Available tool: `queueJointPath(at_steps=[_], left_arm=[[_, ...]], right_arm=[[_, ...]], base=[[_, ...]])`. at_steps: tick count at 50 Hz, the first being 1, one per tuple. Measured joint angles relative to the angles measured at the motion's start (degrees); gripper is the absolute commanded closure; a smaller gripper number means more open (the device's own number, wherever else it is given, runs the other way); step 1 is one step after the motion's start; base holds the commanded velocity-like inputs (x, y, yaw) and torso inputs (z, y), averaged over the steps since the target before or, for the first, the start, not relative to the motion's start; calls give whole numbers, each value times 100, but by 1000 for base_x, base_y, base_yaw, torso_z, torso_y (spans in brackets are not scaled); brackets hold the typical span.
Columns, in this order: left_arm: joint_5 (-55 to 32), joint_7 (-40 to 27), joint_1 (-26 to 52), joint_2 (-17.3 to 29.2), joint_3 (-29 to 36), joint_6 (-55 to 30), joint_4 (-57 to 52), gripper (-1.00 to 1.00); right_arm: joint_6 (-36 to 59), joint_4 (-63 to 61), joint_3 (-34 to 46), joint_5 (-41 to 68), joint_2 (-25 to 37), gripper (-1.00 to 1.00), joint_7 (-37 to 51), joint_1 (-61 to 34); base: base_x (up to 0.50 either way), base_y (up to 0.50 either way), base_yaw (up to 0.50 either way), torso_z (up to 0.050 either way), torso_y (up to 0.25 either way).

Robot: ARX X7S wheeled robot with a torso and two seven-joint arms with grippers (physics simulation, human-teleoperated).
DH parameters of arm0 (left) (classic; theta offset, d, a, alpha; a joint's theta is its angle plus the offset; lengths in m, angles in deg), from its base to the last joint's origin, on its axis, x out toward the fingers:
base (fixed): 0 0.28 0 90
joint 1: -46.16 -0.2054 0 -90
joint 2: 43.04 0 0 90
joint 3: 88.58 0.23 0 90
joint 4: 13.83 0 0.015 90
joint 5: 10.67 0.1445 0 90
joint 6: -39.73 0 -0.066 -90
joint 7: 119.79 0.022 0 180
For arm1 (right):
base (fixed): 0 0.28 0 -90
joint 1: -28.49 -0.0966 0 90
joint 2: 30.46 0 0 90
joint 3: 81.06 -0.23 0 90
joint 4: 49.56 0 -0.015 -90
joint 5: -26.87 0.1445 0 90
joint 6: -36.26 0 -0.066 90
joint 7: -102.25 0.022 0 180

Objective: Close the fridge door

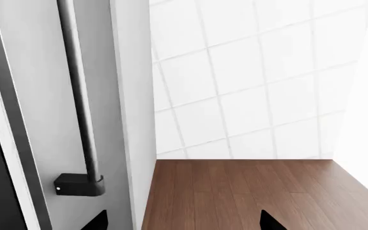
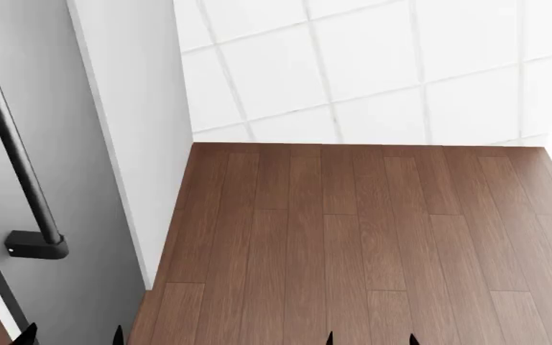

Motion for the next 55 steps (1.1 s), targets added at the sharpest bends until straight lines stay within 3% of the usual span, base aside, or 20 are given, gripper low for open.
queueJointPath(at_steps=[19,30,36,55], left_arm=[[-203,-394,50,259,318,-97,-11,-100],[-328,-571,76,353,394,-148,-18,-100],[-393,-627,81,383,452,-149,-20,-100],[-561,-769,85,513,588,-131,-32,-100]], right_arm=[[6,13,304,196,239,-100,288,-24],[79,-2,431,313,343,-100,411,-26],[110,-9,495,326,414,-100,476,-32],[406,-22,651,463,542,-100,634,-113]], base=[[0,0,0,0,0],[0,-499,0,0,0],[0,0,0,0,0],[500,0,0,0,0]])
